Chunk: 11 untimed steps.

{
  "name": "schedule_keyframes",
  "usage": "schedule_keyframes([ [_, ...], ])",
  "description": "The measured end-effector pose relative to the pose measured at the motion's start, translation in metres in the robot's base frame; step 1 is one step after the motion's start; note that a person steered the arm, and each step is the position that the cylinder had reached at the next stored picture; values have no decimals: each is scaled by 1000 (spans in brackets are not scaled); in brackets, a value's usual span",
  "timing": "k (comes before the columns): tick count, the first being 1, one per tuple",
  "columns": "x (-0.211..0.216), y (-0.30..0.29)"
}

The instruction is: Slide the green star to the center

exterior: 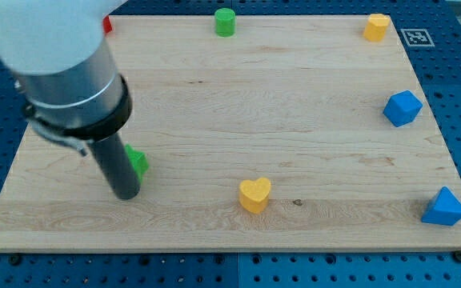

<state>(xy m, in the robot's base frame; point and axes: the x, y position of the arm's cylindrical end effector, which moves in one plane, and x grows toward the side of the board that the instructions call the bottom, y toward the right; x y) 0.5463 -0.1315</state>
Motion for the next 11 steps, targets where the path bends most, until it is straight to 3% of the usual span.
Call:
schedule_keyframes([
  [2, -32, 12],
  [4, -24, -51],
  [5, -52, -48],
  [7, -54, -16],
  [9, -82, 47],
  [11, -130, 41],
])
